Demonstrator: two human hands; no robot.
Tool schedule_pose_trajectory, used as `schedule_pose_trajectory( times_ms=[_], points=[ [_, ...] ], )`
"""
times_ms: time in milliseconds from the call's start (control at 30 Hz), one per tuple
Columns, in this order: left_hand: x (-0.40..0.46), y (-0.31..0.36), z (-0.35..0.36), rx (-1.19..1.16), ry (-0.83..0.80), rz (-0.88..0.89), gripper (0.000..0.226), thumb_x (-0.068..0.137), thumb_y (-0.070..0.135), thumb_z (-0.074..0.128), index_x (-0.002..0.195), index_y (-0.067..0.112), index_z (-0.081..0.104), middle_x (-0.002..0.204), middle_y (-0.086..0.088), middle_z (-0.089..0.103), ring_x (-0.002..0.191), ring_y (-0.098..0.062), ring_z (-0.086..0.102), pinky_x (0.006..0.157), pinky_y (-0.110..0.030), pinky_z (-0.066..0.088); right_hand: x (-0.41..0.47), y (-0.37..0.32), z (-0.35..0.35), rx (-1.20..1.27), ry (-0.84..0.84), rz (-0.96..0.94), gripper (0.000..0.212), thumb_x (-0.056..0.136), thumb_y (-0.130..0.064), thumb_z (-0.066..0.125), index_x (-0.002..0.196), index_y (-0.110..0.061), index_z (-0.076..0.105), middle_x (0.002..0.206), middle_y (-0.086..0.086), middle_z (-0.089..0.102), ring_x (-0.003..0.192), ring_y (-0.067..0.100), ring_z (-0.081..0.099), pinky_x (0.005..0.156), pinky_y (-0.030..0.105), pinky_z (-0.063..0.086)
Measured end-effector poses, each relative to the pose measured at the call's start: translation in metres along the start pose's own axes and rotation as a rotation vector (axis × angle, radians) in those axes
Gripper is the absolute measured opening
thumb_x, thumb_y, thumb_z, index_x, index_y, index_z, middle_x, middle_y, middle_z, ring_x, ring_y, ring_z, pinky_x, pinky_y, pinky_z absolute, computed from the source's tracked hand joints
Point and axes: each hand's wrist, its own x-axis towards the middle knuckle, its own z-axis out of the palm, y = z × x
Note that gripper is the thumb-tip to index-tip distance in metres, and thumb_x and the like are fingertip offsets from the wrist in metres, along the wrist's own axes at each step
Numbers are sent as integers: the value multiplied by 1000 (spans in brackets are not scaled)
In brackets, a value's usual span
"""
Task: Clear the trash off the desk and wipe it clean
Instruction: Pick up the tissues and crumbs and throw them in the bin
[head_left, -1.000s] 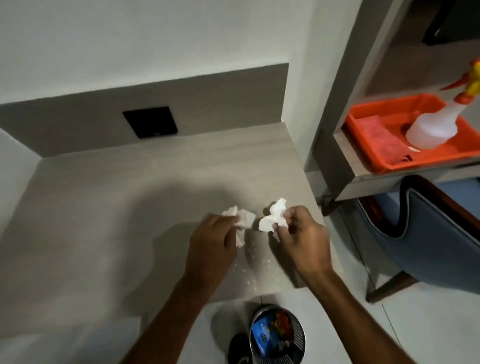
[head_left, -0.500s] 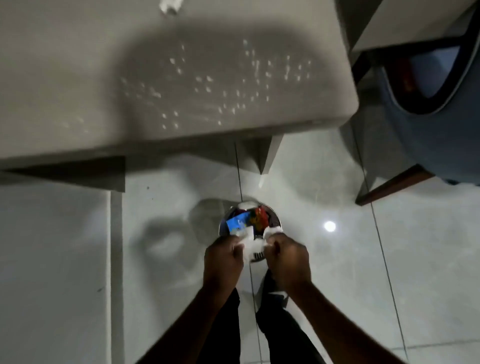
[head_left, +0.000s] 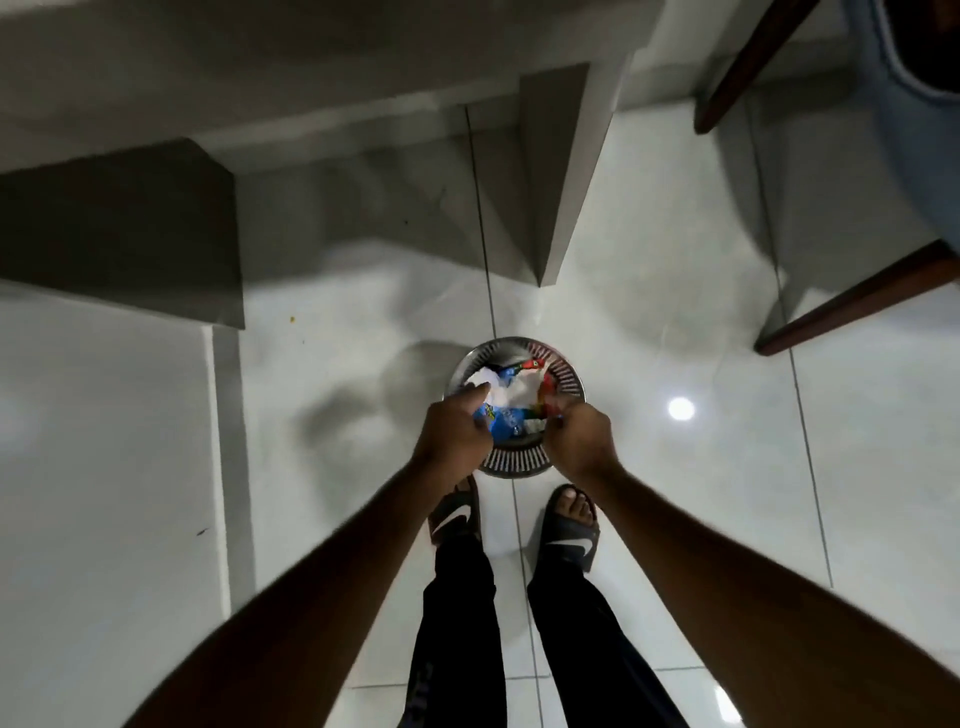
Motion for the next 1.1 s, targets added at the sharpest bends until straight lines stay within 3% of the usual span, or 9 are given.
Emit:
schedule_pose_trajectory(
  times_ms=[100, 200, 333, 433, 533, 667, 767, 900, 1100],
  points=[
    [-39, 18, -44, 48, 94, 181, 46, 92, 7, 56, 139, 7, 56, 140, -12, 61, 128, -23, 59, 112, -29, 43, -34, -26, -25, 53, 79, -99, 42, 89, -7, 51, 126, -21, 63, 102, 10, 77, 86, 27, 72, 63, 6, 43],
    [-94, 48, -102, 98, 173, 355, 42, 92, 8, 58, 134, 2, 59, 135, -15, 65, 124, -26, 62, 109, -34, 48, -82, -75, -67, 87, 149, -216, 50, 92, -6, 48, 136, -29, 53, 112, -2, 74, 92, 18, 71, 77, 19, 53],
    [-156, 96, -189, 156, 378, 593, 35, 93, 23, 56, 120, 5, 70, 113, -10, 76, 103, -22, 72, 90, -31, 59, -153, -163, -135, 144, 375, -509, 38, 89, -6, 60, 120, -28, 59, 113, -20, 67, 98, -22, 57, 83, -4, 40],
    [-169, 131, -261, 121, 634, 732, 25, 91, 23, 58, 102, 9, 76, 91, -4, 77, 83, -16, 69, 75, -27, 57, -179, -237, -183, 83, 555, -536, 5, 84, -19, 67, 85, -22, 71, 74, -11, 74, 64, 2, 67, 62, 17, 51],
    [-154, 167, -335, 154, 820, 676, 17, 90, 22, 59, 89, 14, 74, 80, -4, 74, 76, -23, 66, 71, -33, 53, -173, -329, -234, -2, 599, -548, 10, 82, -30, 63, 76, -24, 69, 66, -8, 71, 58, 7, 62, 59, 20, 47],
    [-110, 207, -397, 196, 743, 501, 22, 90, 24, 55, 95, 12, 73, 93, -12, 74, 89, -34, 66, 81, -39, 54, -128, -420, -272, -154, 453, -449, 20, 88, -28, 62, 103, -22, 74, 100, 2, 77, 90, 21, 70, 84, 36, 58],
    [-79, 221, -411, 209, 629, 514, 27, 90, 24, 58, 110, 10, 70, 105, -15, 73, 99, -33, 66, 89, -39, 54, -93, -451, -275, -316, 306, -395, 29, 88, -29, 66, 114, -17, 71, 118, 9, 72, 110, 29, 66, 93, 30, 53],
    [-48, 214, -402, 197, 438, 553, 24, 90, 20, 59, 114, 20, 67, 101, -14, 70, 97, -32, 67, 85, -36, 56, -73, -458, -266, -539, 147, -371, 31, 63, -16, 80, 94, -15, 73, 99, 10, 73, 94, 28, 70, 77, 24, 53],
    [-32, 196, -384, 200, 515, 586, 28, 91, 12, 59, 111, 26, 73, 90, -11, 67, 86, -28, 65, 78, -38, 56, -56, -438, -247, -545, 290, -445, 19, 81, -9, 64, 96, -15, 75, 98, 11, 68, 91, 31, 69, 81, 35, 59]
  ],
)
